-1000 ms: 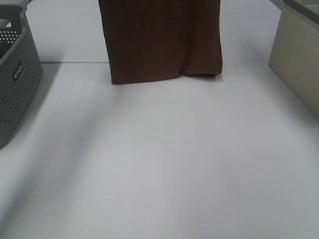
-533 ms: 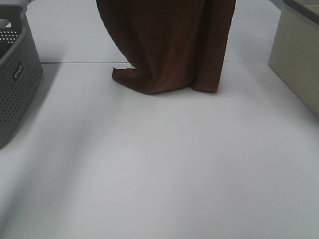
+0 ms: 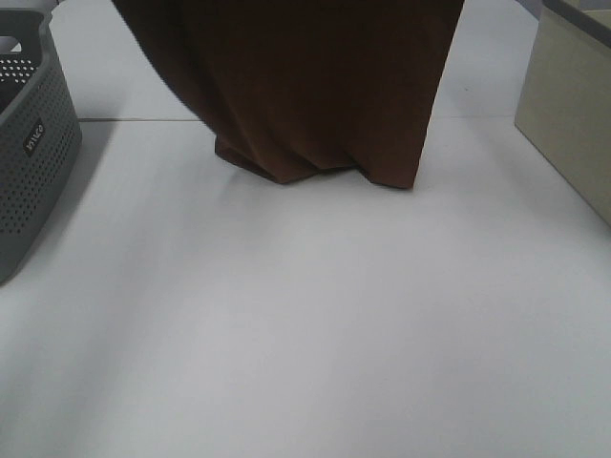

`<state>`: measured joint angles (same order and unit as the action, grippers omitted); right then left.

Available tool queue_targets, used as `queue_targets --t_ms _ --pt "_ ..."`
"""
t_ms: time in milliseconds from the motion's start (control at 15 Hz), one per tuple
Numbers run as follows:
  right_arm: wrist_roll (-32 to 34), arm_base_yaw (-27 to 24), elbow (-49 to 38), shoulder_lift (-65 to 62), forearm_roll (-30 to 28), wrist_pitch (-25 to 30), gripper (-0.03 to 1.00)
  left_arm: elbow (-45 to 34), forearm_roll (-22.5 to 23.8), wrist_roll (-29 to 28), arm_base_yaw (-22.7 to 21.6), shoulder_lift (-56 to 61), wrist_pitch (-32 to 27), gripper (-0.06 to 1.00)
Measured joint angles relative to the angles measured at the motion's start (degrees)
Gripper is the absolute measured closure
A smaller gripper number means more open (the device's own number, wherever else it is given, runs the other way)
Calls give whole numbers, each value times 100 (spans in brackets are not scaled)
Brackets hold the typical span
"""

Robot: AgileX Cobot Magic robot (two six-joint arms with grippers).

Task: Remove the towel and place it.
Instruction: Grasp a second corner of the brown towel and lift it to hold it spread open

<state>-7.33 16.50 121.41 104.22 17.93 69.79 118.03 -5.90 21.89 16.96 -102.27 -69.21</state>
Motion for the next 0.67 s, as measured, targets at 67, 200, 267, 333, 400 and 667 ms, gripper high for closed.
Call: queue_targets --t_ms 67,200,267,333,400,667 --pt "-17 6 -510 -246 57 -6 96 -275 -23 57 6 206 0 94" --pt "-103 17 -1541 -854 160 -11 96 -1203 -143 321 40 900 11 94" --pt "-115 29 -1788 -980 195 -11 96 -1684 -241 527 40 1186 17 94" --pt "-149 40 -2194 -1261 258 -11 96 -2097 -292 745 46 1461 34 94" --pt "-178 57 -2613 -1536 304 -11 96 -2521 -355 934 46 1673 52 94" --pt "-859 63 -3552 -2235 378 17 96 -3925 -957 1117 52 2366 115 94"
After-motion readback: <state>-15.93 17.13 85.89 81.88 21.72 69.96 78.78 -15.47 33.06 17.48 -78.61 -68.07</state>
